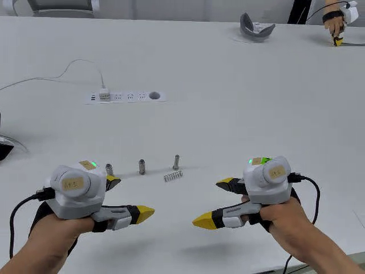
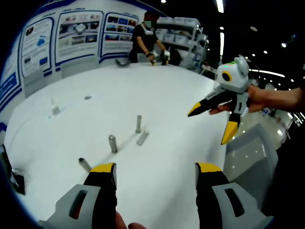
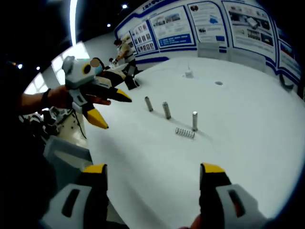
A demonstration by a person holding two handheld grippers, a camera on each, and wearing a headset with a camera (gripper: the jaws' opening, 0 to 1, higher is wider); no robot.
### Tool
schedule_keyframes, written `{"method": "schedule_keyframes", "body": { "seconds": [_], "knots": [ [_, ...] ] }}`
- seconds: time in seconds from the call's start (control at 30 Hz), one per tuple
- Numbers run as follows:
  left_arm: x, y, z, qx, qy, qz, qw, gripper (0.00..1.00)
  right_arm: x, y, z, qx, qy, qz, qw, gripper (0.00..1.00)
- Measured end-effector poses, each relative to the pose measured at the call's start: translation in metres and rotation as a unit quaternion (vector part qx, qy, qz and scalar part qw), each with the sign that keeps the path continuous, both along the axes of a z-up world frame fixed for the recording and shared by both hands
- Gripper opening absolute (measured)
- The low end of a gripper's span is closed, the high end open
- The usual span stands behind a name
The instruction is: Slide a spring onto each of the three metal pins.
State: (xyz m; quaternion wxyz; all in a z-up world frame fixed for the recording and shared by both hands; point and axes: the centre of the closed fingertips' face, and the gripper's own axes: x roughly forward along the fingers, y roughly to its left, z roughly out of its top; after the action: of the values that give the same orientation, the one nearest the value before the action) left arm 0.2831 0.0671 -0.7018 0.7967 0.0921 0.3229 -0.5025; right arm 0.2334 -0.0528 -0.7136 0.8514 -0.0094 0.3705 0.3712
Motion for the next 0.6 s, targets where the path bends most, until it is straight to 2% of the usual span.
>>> {"method": "schedule_keyframes", "body": {
  "seconds": [0.23, 0.33, 0.43, 0.6],
  "knots": [
    [0.005, -0.022, -0.01, 0.017, -0.001, -0.033, 0.9993, 0.65, -0.005, -0.003, 0.002, -0.002, -0.002, -0.004, 1.0, 0.81],
    [0.011, -0.03, -0.013, 0.017, -0.002, -0.034, 0.9993, 0.63, -0.007, -0.005, 0.002, 0.001, -0.002, -0.01, 1.0, 0.81],
    [0.016, -0.039, -0.018, 0.013, 0.003, -0.034, 0.9993, 0.61, -0.009, -0.006, 0.001, 0.002, 0.001, -0.012, 0.9999, 0.82],
    [0.02, -0.051, -0.022, 0.016, 0.002, -0.038, 0.9992, 0.58, -0.013, -0.007, 0.001, 0.006, 0.004, -0.016, 0.9998, 0.82]
  ]
}}
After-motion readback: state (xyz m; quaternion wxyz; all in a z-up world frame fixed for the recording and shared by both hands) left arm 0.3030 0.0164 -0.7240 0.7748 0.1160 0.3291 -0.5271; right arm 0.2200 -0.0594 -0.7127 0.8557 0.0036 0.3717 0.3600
